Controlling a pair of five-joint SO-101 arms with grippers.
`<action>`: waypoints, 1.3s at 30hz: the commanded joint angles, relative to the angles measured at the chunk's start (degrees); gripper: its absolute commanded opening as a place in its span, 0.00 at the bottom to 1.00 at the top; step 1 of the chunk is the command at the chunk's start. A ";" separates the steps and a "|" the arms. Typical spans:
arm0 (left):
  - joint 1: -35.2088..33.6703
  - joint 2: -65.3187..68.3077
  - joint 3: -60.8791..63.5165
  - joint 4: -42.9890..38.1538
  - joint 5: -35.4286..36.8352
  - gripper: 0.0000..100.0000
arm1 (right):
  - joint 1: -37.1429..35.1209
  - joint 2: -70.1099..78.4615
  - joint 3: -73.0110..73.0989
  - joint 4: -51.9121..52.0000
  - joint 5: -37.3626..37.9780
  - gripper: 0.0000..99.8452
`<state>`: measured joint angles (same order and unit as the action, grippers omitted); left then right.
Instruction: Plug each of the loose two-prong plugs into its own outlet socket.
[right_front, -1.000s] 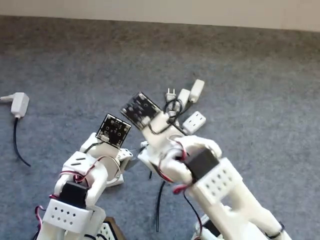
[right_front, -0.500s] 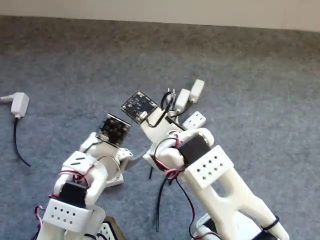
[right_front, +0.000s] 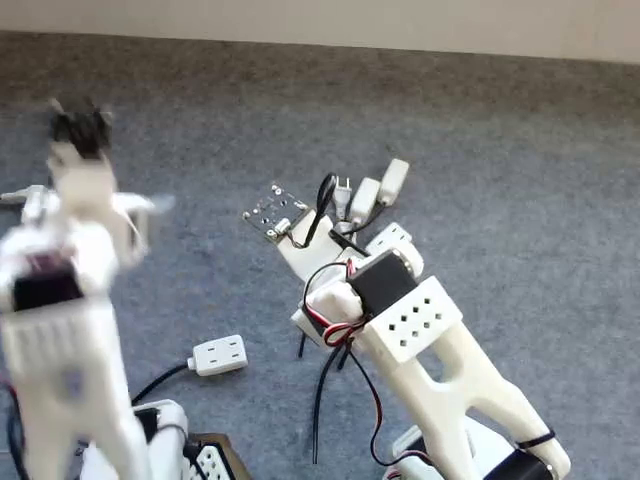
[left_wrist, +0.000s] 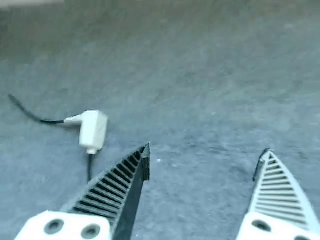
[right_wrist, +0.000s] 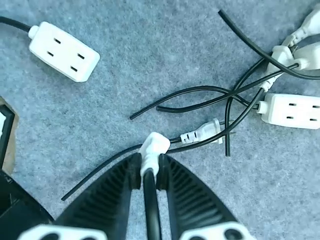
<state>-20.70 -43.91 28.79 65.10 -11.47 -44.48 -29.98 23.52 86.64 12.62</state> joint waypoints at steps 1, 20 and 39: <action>-9.01 27.56 -28.09 6.42 -4.22 0.33 | 0.57 -0.84 -3.12 0.40 0.00 0.01; -31.43 78.11 -75.91 10.46 -12.04 0.33 | -4.97 14.55 -14.46 -6.02 -4.75 0.01; -35.47 97.89 -97.01 10.46 -12.04 0.33 | -13.58 23.60 -21.14 -4.53 -21.89 0.01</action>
<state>-55.96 53.14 -63.69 75.38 -23.34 -56.44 -3.96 5.14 81.54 -8.04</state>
